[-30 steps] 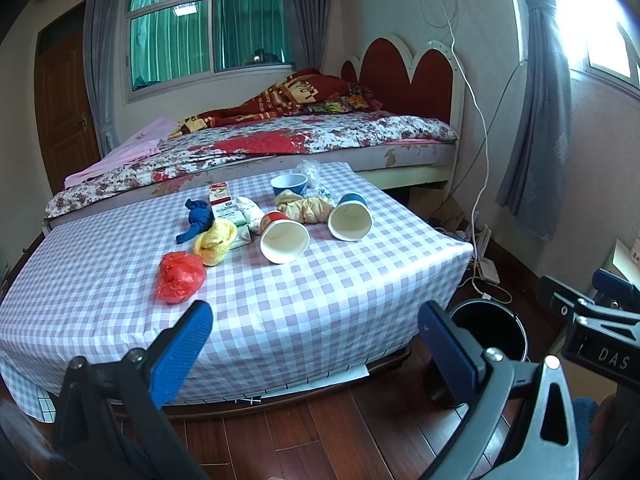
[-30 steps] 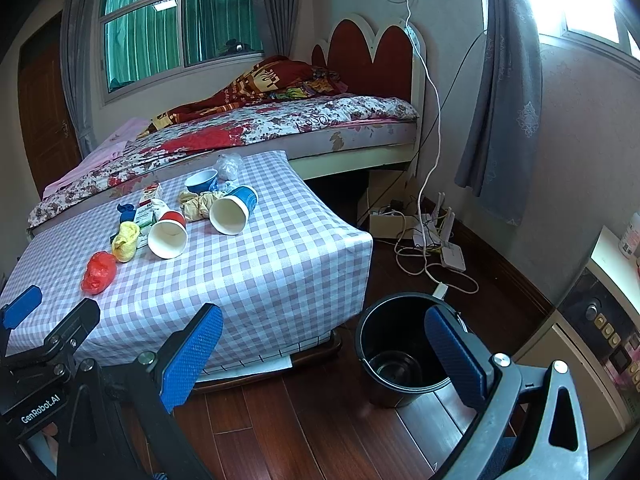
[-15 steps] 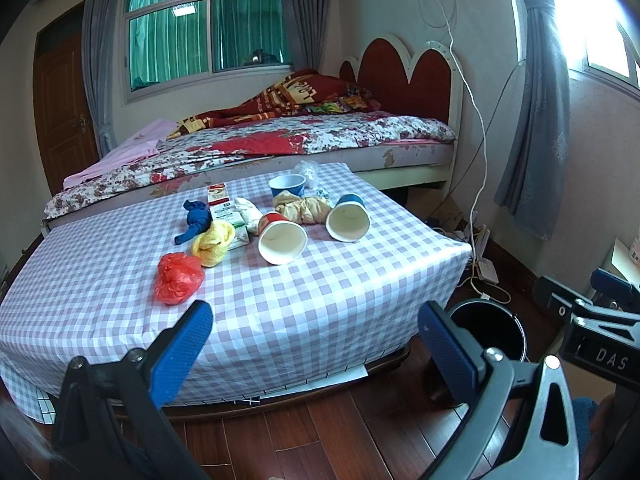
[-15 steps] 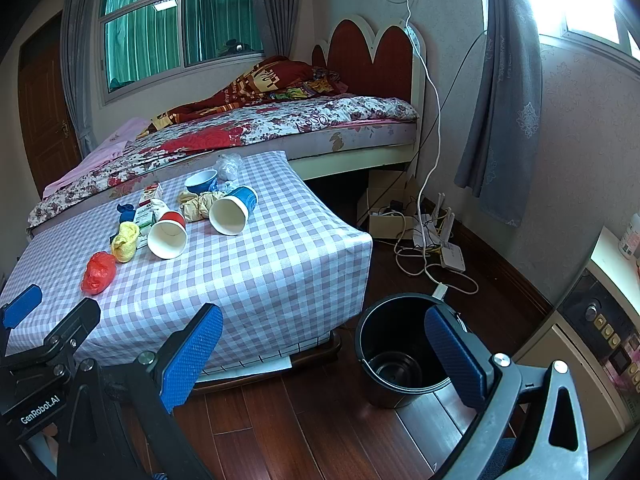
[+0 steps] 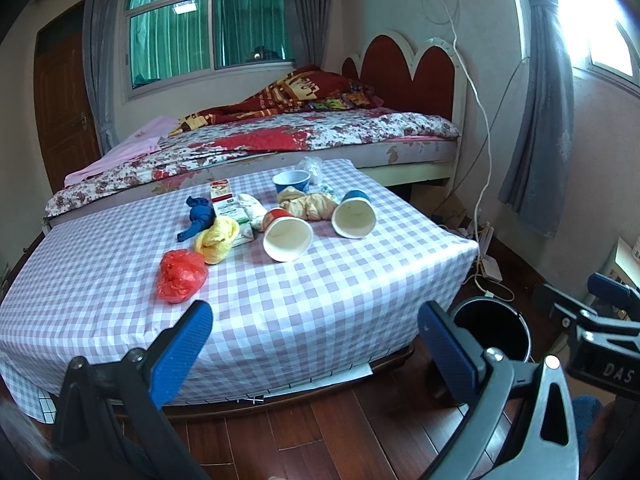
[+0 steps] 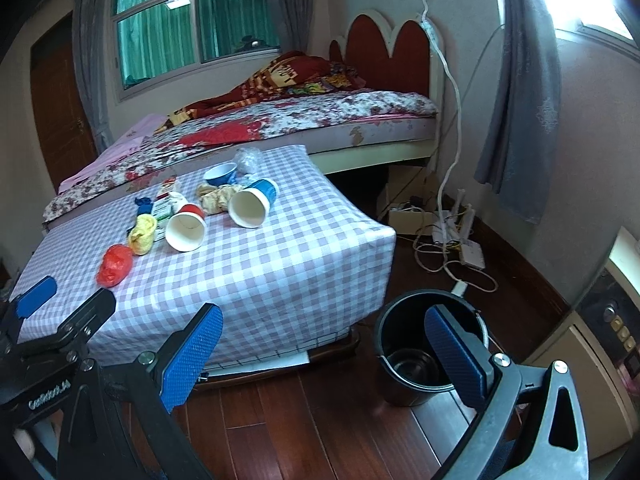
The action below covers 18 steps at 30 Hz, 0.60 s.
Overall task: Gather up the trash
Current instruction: 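Grasp the red plastic bag with the left gripper while the right gripper grasps the red paper cup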
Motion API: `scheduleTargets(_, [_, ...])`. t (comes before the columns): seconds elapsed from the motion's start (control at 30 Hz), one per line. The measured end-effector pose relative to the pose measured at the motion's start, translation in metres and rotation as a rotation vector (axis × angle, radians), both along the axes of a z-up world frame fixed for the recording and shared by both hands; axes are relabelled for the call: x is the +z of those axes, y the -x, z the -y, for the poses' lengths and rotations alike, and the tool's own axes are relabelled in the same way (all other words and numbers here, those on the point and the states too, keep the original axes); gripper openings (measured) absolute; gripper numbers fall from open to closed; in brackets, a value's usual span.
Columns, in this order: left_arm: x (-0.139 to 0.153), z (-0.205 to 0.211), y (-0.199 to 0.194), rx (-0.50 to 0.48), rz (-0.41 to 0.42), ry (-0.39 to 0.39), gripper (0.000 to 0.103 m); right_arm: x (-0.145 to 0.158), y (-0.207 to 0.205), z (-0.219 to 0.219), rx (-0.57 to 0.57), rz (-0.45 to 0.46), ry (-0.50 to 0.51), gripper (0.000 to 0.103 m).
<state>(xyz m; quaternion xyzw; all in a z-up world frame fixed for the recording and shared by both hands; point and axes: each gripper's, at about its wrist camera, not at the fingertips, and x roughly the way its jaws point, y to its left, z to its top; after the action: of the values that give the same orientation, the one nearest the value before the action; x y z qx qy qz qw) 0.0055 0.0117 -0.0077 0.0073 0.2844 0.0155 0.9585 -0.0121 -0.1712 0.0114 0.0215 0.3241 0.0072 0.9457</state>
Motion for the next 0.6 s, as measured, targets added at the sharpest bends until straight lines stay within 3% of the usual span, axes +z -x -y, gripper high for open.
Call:
scheduleTargets(0.3, [-0.020,-0.059,-0.027,0.107,-0.027,0.007,0.103,-0.022,-0.041,-0.039,0.159,-0.029,-0.014,0.101])
scheduleTargets(0.5, [-0.041,-0.110,-0.056,0.218,-0.102,0.024,0.102,-0.043,-0.088,-0.079,0.262,-0.065,-0.041,0.081])
scheduleTargets(0.6, [-0.050,-0.134,-0.071,0.252,-0.115,0.060,0.102,-0.051,-0.113,-0.100,0.301,-0.074,-0.046,0.081])
